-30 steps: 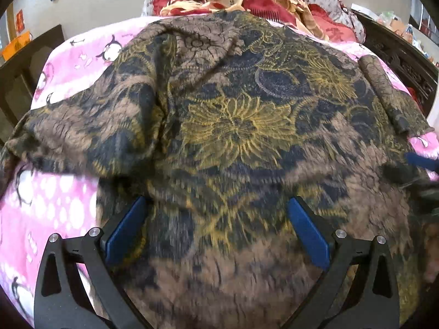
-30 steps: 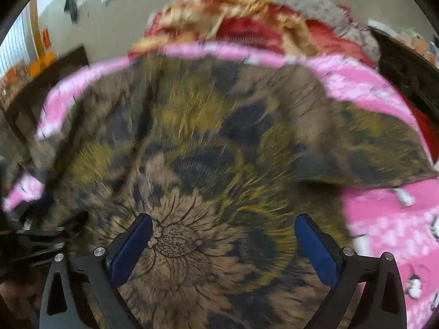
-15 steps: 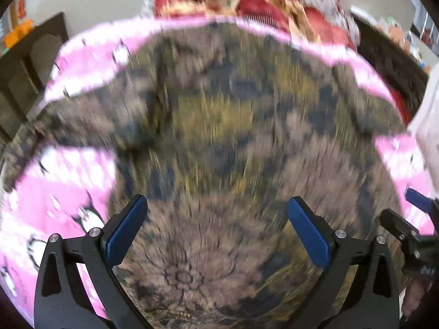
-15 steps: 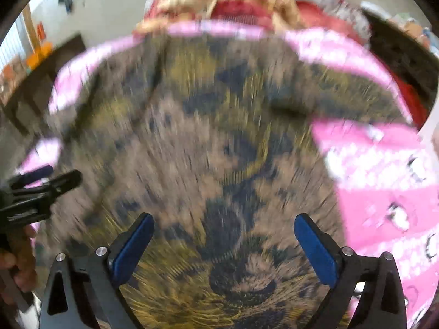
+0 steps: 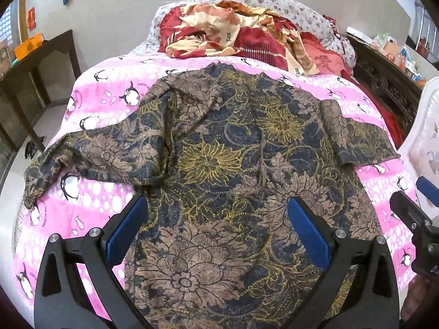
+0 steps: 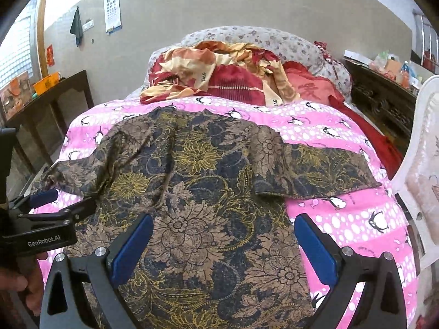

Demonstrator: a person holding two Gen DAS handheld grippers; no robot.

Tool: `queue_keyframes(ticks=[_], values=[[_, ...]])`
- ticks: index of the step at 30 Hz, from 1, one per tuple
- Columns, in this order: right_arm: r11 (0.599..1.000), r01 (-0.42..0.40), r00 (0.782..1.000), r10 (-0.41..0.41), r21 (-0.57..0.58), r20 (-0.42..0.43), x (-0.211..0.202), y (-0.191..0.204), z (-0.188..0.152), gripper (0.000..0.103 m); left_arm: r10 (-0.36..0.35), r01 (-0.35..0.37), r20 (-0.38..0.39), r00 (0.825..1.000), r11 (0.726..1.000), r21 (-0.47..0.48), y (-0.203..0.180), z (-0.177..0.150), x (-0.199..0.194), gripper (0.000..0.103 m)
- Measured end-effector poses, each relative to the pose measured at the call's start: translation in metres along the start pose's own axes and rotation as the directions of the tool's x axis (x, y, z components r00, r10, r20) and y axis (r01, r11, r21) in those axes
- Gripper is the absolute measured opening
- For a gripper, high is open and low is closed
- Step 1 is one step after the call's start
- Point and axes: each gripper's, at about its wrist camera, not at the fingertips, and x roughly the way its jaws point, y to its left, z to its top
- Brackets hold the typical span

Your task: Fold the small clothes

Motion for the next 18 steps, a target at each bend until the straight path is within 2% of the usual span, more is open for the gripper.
queue_keyframes(ticks=[11, 18], values=[[0.998, 0.05, 0.999, -0.051, 0.035, 0.009, -0.008, 0.008, -0.001, 0.102, 0.038, -0.038, 0.041, 0.998, 0.999, 0.018, 0.0, 0.0, -0.019, 0.102], [0.999, 0.035, 0.999, -0.036, 0.041, 0.033, -0.02, 0.004, -0.002, 0.102, 0.078, -0.081, 0.075, 0.994, 0.996, 0.037, -0.011, -0.005, -0.033, 0.102]])
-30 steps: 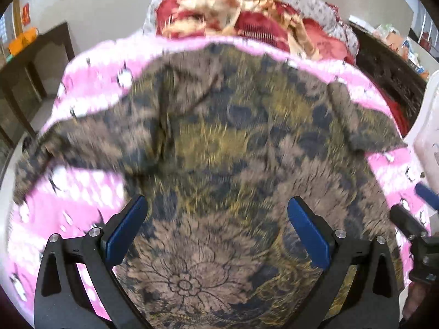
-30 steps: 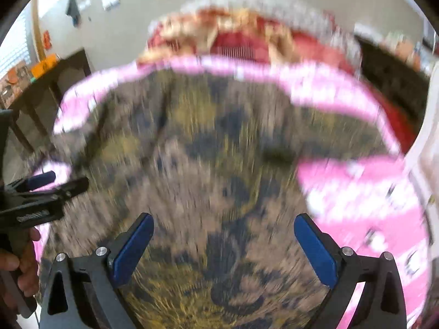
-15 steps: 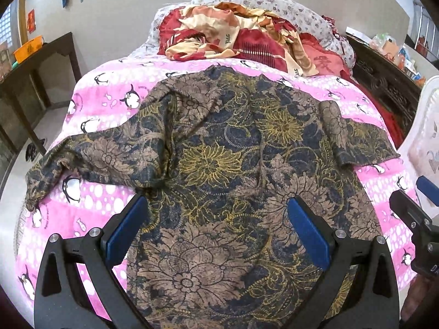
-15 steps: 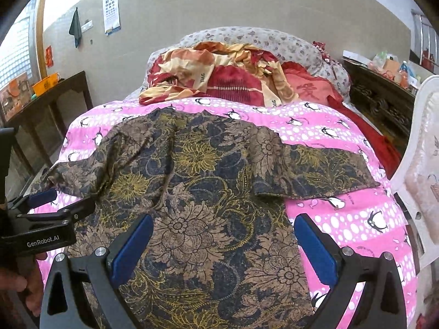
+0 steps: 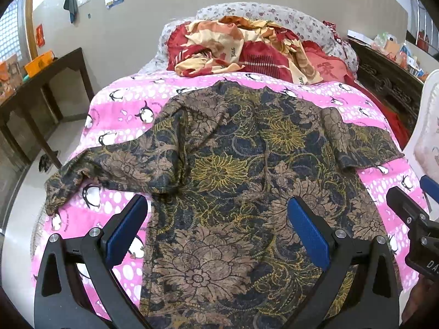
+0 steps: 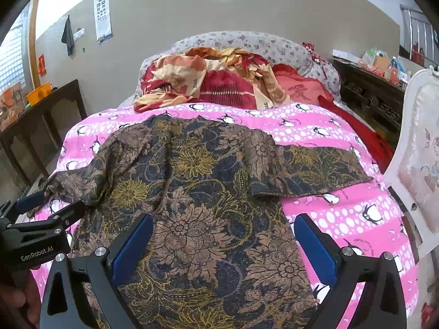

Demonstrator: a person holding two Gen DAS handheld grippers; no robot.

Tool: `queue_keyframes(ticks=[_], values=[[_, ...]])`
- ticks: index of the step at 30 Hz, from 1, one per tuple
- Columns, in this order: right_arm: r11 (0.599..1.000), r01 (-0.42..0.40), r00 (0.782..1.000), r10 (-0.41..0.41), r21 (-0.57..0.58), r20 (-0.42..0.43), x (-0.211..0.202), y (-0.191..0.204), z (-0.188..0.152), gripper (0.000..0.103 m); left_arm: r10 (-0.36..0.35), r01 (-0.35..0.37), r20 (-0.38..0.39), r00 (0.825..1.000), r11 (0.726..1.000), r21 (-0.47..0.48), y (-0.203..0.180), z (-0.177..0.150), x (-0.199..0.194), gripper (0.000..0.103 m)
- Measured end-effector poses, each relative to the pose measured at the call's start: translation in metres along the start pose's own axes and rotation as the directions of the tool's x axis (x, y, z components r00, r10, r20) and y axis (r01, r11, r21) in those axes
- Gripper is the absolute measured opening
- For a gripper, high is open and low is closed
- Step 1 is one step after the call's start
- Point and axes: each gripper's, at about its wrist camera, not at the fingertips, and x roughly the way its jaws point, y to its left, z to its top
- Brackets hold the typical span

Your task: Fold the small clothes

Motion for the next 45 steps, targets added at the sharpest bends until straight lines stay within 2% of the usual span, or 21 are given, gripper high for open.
queue_keyframes(ticks=[7, 12, 17, 24, 27, 30, 37, 42, 45], values=[[1.0, -0.02, 1.0, 0.02, -0.004, 0.017, -0.007, -0.005, -0.004, 0.102, 0.021, -0.021, 0.019, 1.0, 0.999, 0.024, -0.011, -0.003, -0.012, 0.102], [0.999, -0.037, 0.999, 0.037, 0.012, 0.004, -0.001, -0.002, -0.006, 0.102, 0.027, -0.028, 0.037, 0.999, 0.999, 0.023, -0.006, -0.004, -0.018, 0.102], [0.999, -0.035, 0.999, 0.036, -0.016, 0.007, -0.002, 0.009, -0.004, 0.102, -0.001, 0.001, 0.015, 1.0, 1.0, 0.013, -0.001, -0.003, -0.009, 0.102], [0.999, -0.025, 1.0, 0.025, -0.024, -0.017, 0.011, 0.013, -0.002, 0.102, -0.029, 0.029, 0.035, 0.999, 0.999, 0.017, 0.0, -0.003, 0.005, 0.102], [0.999, -0.002, 1.0, 0.002, -0.036, -0.012, 0.018, 0.016, -0.002, 0.102, -0.011, 0.01, 0.07, 0.997, 1.0, 0.007, 0.006, -0.003, 0.013, 0.102], [0.999, 0.038, 0.999, -0.038, -0.039, -0.001, 0.022, 0.017, -0.001, 0.102, 0.015, -0.014, 0.054, 0.998, 1.0, -0.011, 0.011, -0.003, 0.024, 0.102], [0.996, 0.074, 0.997, -0.075, -0.047, -0.009, 0.033, 0.018, -0.001, 0.102, -0.039, 0.041, 0.072, 0.997, 0.999, -0.023, 0.016, -0.014, 0.039, 0.102], [0.994, 0.092, 0.996, -0.093, -0.051, -0.019, 0.044, 0.02, -0.002, 0.102, -0.076, 0.076, -0.048, 0.996, 0.997, 0.008, 0.011, -0.021, 0.062, 0.102], [0.997, 0.078, 0.996, -0.079, -0.028, -0.029, 0.053, 0.018, -0.005, 0.102, -0.081, 0.083, -0.076, 0.994, 0.996, 0.023, 0.006, -0.027, 0.071, 0.102]])
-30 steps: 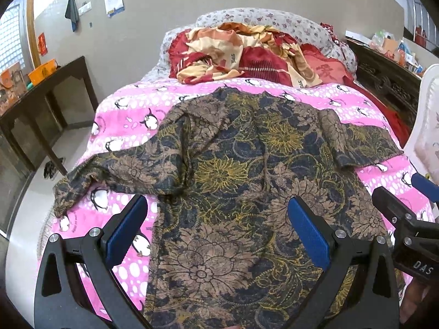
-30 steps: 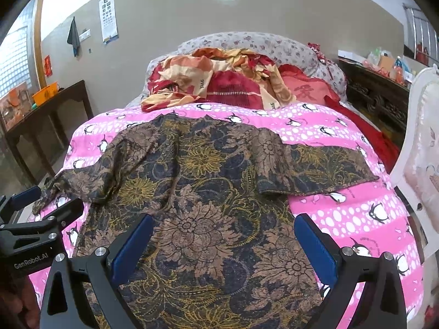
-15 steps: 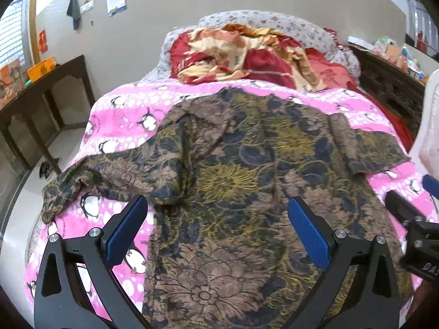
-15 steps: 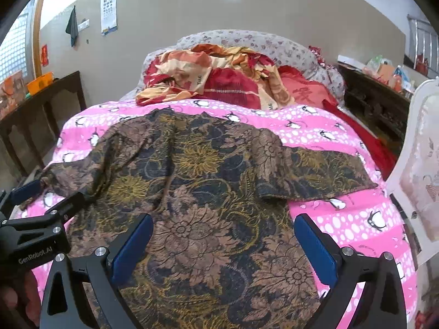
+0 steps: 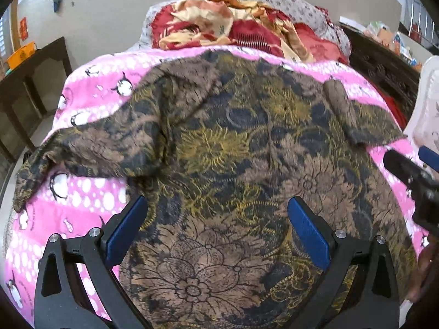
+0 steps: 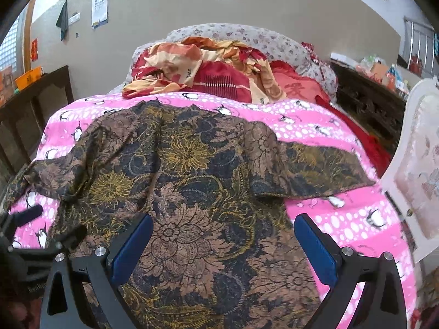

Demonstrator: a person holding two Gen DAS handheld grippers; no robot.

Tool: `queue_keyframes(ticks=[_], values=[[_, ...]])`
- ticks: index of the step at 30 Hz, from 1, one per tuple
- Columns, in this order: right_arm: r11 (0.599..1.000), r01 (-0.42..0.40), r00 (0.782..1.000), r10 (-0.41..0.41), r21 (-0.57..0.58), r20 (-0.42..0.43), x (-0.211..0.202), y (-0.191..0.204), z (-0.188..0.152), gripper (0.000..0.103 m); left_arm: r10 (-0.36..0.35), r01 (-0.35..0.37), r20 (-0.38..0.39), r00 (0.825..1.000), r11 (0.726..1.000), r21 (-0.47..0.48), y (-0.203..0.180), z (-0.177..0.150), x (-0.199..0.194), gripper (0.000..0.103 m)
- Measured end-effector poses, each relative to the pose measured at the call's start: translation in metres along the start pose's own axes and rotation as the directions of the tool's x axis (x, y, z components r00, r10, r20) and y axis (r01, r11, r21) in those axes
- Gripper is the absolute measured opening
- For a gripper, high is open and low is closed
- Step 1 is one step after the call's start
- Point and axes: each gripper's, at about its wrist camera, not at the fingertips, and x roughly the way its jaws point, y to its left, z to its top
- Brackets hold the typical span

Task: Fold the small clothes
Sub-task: 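Grasp the shirt sleeve with the left gripper and lift it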

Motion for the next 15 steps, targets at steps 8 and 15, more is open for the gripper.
queue_keyframes(ticks=[8, 15], values=[[0.997, -0.065, 0.996, 0.067, 0.046, -0.061, 0.042, -0.004, -0.008, 0.102, 0.008, -0.009, -0.089, 0.996, 1.0, -0.016, 0.004, -0.013, 0.04, 0.102], [0.997, -0.063, 0.995, 0.059, -0.051, -0.076, 0.084, 0.006, -0.024, 0.102, 0.071, -0.073, -0.123, 0.99, 0.997, -0.016, 0.003, -0.014, 0.075, 0.102]])
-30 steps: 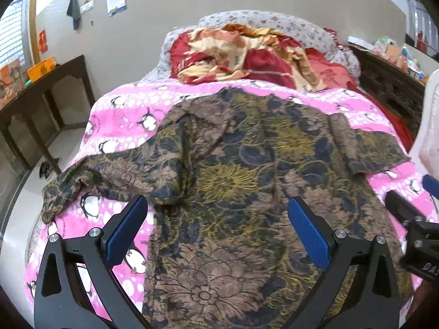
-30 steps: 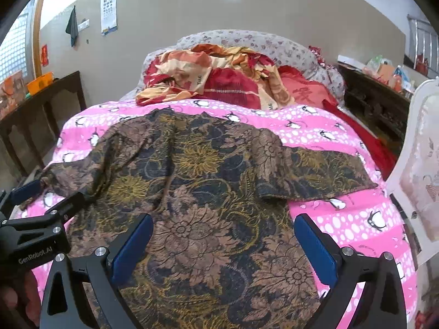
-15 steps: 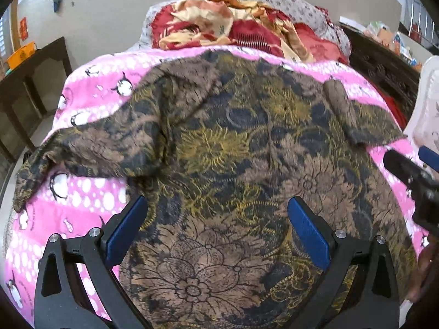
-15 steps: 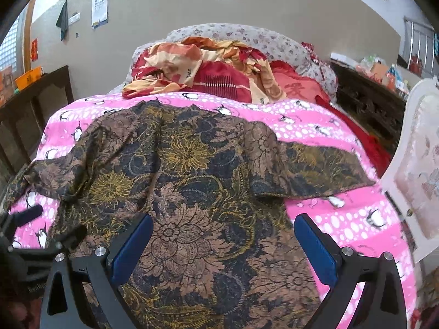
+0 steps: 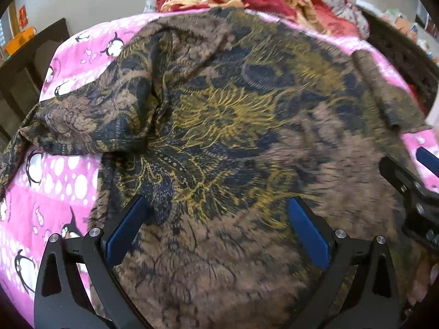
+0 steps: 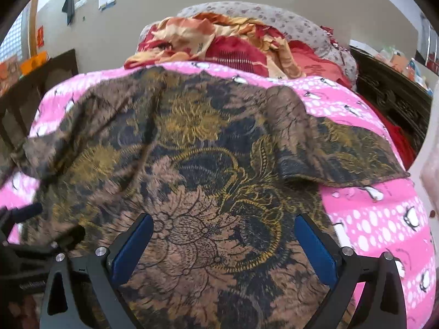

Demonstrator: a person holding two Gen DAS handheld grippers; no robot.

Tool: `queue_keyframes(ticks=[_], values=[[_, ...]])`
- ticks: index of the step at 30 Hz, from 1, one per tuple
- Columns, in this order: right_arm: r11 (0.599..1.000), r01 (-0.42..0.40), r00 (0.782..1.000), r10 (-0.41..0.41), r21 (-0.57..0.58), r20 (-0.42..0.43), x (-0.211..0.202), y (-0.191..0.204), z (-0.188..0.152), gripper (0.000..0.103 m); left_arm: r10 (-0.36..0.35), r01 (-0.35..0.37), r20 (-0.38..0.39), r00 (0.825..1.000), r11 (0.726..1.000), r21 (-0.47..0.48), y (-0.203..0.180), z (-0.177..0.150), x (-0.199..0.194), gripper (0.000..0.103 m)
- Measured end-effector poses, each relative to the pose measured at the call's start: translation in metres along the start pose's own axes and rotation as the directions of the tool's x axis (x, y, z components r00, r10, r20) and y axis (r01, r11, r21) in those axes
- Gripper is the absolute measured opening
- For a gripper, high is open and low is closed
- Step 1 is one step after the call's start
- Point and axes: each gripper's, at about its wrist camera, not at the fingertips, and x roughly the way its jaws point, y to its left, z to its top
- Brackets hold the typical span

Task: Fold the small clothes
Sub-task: 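Grasp the shirt sleeve with the left gripper and lift it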

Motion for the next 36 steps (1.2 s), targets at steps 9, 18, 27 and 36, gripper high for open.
queue_keyframes(ticks=[9, 18, 27, 36], values=[[1.0, 0.006, 0.997, -0.005, 0.012, -0.083, 0.04, 0.006, -0.02, 0.102, 0.005, -0.004, 0.062, 0.998, 1.0, -0.024, -0.002, -0.009, 0.003, 0.103], [0.998, -0.028, 0.995, 0.033, 0.057, -0.098, 0.046, 0.0, -0.019, 0.103, 0.003, -0.002, 0.069, 0.998, 1.0, -0.019, 0.0, -0.018, -0.002, 0.103], [0.999, -0.018, 0.995, 0.023, 0.049, -0.095, 0.045, 0.001, -0.019, 0.103, -0.114, 0.179, 0.224, 0.968, 0.938, -0.295, 0.155, -0.013, -0.081, 0.102], [0.998, -0.024, 0.995, 0.029, 0.054, -0.096, 0.045, 0.001, -0.019, 0.103, -0.087, 0.268, 0.277, 0.957, 0.629, -0.729, 0.351, -0.071, -0.081, 0.098]])
